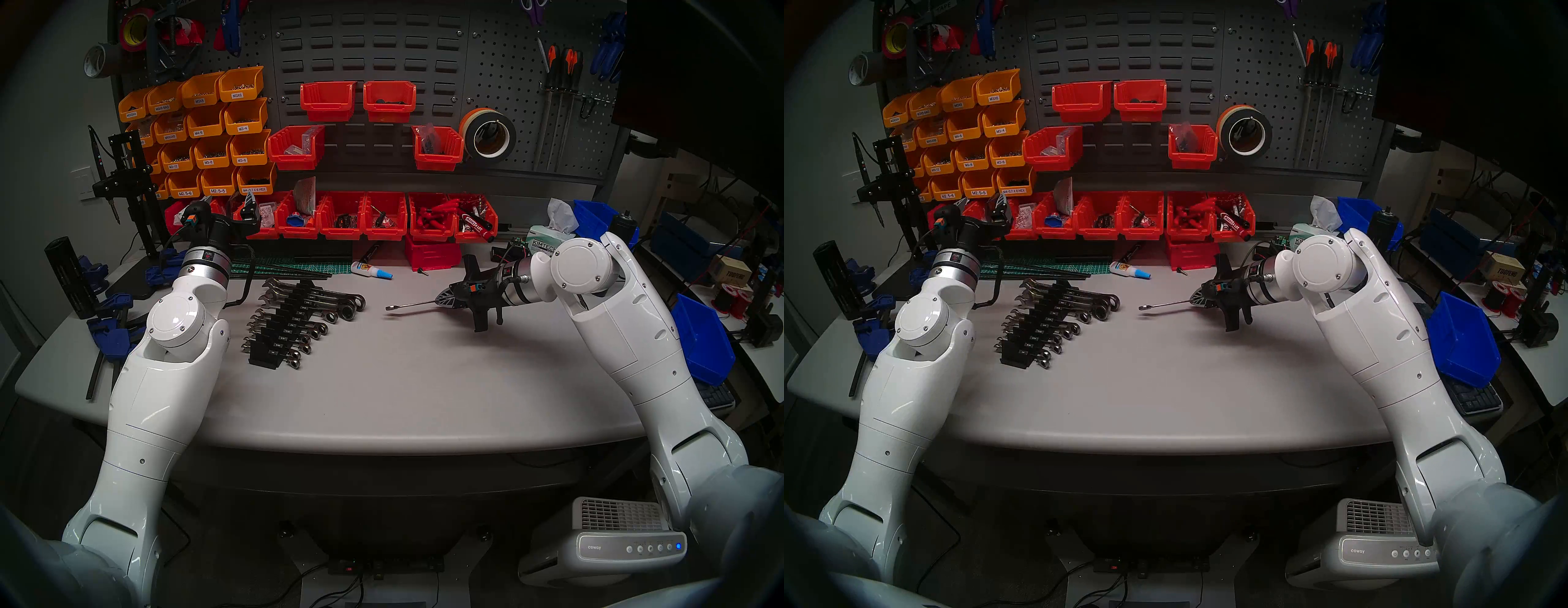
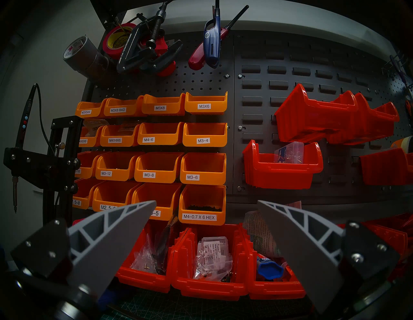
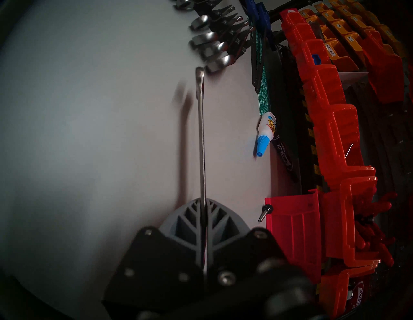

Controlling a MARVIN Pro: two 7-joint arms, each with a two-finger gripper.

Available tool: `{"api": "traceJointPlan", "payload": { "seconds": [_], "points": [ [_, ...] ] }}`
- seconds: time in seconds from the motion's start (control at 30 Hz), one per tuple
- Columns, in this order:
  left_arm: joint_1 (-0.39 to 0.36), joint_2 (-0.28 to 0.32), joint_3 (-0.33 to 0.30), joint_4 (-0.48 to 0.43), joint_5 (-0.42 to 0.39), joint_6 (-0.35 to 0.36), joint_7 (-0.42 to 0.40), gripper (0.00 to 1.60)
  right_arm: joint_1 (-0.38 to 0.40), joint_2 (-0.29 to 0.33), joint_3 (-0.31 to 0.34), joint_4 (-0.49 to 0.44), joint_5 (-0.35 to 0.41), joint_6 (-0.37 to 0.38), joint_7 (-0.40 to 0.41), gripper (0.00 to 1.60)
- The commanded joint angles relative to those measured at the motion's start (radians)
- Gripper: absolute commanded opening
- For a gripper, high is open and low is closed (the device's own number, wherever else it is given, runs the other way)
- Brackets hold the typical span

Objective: Put the wrenches on the table into the correct slot in the case

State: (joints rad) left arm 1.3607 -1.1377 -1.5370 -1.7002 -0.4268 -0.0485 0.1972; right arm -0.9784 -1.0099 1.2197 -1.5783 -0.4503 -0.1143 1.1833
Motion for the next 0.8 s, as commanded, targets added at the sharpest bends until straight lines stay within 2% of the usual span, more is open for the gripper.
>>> {"api": "traceJointPlan", "payload": {
  "seconds": [0.0,0.6,0.77],
  "points": [
    [-0.032,0.001,-0.008,-0.028,0.0,-0.011,0.0,1.6,0.048,-0.005,0.03,-0.012,0.024,0.002,0.006,0.0],
    [-0.031,0.002,-0.008,-0.028,0.0,-0.011,0.0,1.6,0.101,-0.025,0.046,-0.019,0.07,0.02,0.069,0.0],
    [-0.032,0.001,-0.008,-0.028,0.0,-0.011,0.0,1.6,0.093,-0.026,0.062,-0.017,0.111,0.055,0.115,0.0]
  ]
}}
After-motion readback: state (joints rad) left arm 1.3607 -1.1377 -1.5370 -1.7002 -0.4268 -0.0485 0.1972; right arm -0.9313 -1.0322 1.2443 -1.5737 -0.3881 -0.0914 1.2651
